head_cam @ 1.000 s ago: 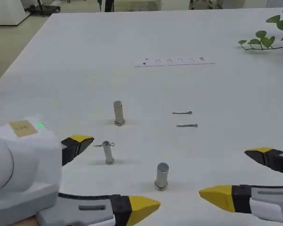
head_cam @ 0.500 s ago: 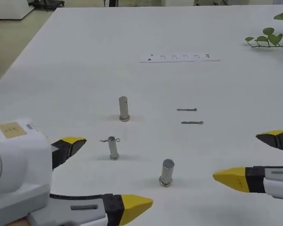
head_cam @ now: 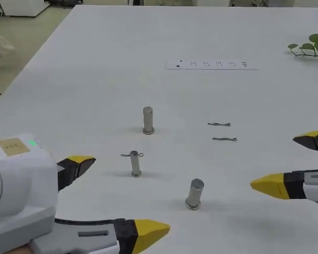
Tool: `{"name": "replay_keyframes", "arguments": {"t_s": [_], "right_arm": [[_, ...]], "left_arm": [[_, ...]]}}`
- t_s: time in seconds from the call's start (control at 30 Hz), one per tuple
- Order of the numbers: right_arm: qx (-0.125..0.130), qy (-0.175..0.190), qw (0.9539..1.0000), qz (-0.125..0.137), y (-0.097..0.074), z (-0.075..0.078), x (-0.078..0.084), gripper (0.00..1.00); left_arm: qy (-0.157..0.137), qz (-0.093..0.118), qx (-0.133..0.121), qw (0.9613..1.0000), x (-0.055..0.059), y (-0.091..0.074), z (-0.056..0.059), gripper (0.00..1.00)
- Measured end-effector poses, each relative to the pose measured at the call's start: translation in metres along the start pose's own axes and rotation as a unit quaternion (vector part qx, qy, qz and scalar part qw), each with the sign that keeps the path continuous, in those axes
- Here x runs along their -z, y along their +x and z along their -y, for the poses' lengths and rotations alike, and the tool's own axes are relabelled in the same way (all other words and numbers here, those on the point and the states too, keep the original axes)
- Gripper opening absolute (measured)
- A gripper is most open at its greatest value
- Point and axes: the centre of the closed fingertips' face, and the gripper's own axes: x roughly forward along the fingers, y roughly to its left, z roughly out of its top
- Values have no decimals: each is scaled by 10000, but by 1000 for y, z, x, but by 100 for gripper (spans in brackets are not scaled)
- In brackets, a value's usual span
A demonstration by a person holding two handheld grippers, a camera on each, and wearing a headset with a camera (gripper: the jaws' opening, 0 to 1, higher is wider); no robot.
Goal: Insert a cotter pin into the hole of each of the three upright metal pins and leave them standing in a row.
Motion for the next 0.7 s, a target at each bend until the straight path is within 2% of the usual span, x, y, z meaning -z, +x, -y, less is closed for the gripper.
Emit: {"name": "replay_keyframes", "arguments": {"t_s": [0.23, 0.33, 0.5, 0.63, 0.7], "right_arm": [[-171, -591, 9975, -359, 10, 4, -9, 82], [-226, -875, 9948, -464, 15, 6, -14, 76], [-411, -1301, 9883, -687, 25, 6, -20, 66], [-496, -1698, 9798, -932, 35, 9, -24, 59], [-590, -1778, 9767, -1043, 41, 8, -25, 58]], "left_arm": [[0, 104, -87, 9999, 0, -5, -4, 98], [-58, 88, -68, 9999, 2, -5, -3, 99], [-109, 116, -96, 9998, 3, -6, -3, 99], [-139, 77, -88, 9998, 6, -6, -4, 99], [-135, 51, -103, 9998, 7, -7, -5, 99]]}}
